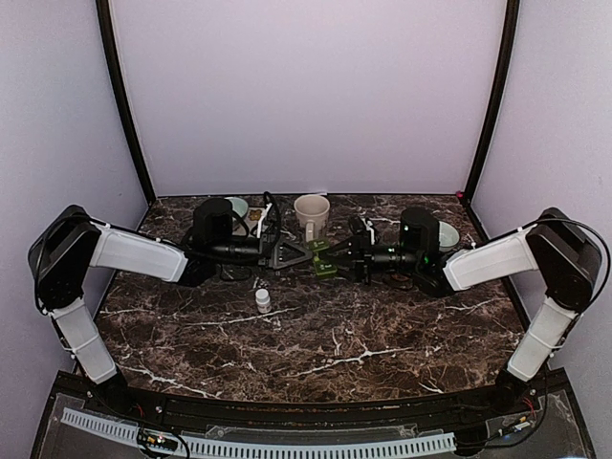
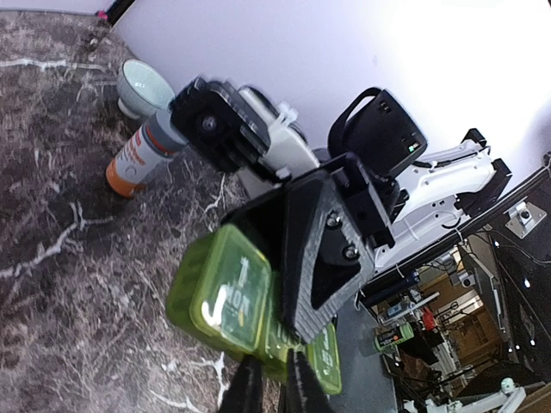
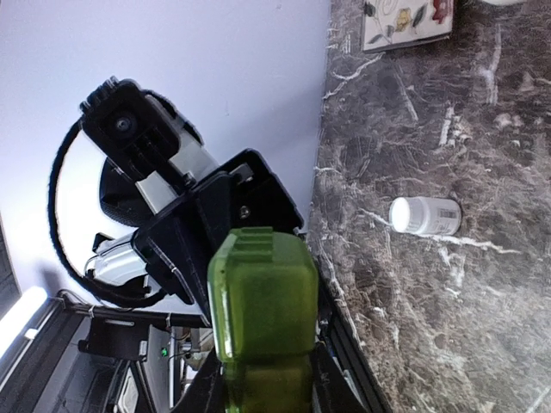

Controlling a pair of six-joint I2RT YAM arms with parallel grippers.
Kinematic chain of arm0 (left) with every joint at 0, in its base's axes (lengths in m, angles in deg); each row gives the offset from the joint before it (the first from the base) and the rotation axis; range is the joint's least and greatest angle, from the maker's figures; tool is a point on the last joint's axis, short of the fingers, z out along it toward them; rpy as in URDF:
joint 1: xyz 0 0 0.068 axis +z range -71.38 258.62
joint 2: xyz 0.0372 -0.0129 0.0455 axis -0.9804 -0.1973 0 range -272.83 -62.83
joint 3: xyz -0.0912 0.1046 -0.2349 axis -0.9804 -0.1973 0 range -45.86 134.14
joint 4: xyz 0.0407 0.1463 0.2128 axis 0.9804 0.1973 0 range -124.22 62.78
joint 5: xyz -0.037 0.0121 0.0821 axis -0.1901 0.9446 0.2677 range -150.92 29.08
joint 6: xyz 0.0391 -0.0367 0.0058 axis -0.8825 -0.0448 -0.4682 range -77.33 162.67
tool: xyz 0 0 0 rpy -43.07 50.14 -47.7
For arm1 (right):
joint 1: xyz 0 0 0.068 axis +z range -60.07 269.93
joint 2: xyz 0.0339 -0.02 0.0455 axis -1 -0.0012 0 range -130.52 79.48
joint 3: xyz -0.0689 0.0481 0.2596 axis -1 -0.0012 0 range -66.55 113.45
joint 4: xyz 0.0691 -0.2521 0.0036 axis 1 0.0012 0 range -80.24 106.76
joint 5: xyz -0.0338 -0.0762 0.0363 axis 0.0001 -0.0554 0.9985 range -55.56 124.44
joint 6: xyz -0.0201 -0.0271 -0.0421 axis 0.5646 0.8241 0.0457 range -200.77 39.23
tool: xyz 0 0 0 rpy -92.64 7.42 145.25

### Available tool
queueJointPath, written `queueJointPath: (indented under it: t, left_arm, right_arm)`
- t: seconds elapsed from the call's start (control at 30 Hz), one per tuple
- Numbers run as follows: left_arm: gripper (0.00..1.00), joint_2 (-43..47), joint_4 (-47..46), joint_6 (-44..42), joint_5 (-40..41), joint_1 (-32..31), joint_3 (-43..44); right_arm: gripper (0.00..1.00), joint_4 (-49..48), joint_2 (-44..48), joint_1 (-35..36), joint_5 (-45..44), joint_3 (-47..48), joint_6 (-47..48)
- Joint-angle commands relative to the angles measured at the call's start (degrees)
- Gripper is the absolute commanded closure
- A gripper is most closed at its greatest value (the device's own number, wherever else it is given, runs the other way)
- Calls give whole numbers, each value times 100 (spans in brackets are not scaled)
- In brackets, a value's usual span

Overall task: Sort the pills into containers
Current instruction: Close the lid of the pill container.

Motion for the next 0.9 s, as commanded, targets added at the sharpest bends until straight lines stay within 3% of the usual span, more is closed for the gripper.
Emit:
queueJointPath:
  t: [0.0,0.17,0.27,0.53,0.87]
  left_arm:
    - [97,-88,-805,-54,-320,-134,200]
    - [96,-174,-975,63,-471,-138,222]
    - [77,-173,-894,31,-499,-134,207]
    - [43,-28,-361,-288,-449,-137,151]
    - [40,-150,-166,-360,-402,-106,323]
  right_arm:
    - [91,-321,-114,282,341,51,-236]
    - [91,-219,-110,298,316,88,-149]
    - [91,-217,-119,298,323,114,-124]
    - [91,-42,-57,295,336,195,35]
    - [91,-61,-22,360,453,229,50]
